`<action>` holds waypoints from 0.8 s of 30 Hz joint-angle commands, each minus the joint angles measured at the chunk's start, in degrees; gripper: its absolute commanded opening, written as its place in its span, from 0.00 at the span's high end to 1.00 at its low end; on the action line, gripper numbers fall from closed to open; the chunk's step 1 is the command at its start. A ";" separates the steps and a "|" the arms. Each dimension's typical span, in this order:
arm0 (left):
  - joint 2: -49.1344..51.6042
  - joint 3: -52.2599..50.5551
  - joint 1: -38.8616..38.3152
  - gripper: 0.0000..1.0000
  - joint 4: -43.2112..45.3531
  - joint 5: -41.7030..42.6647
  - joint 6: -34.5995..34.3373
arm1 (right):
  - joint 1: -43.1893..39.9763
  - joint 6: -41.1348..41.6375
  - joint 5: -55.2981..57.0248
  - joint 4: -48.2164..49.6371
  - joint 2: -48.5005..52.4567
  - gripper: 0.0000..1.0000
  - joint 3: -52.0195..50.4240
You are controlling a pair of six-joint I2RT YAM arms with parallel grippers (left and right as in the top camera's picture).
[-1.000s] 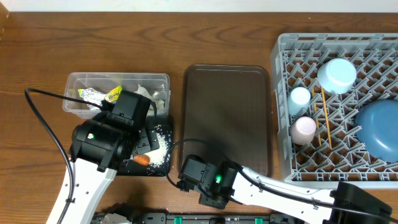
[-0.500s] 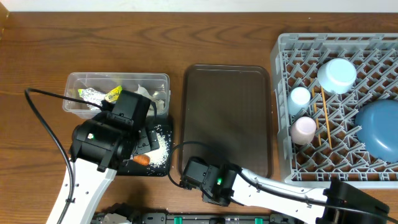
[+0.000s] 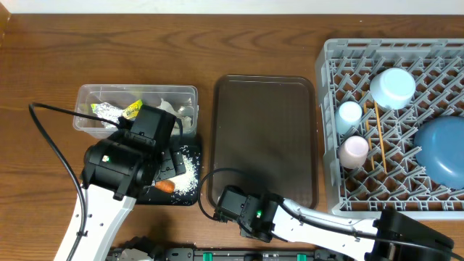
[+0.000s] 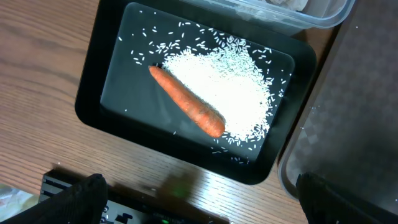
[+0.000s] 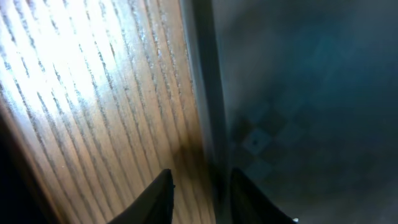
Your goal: Sort waste into correct bins and load items into the dishwasher rack
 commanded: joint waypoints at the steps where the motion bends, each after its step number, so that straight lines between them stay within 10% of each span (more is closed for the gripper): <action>1: 0.00 -0.09 0.28 0.00 -0.22 -0.28 0.17 | -0.22 -0.37 1.64 0.15 0.42 0.75 -0.46; 24: 0.00 -0.09 0.28 0.00 -0.22 -0.28 0.17 | -0.22 -1.84 2.25 -3.13 0.42 0.98 -0.46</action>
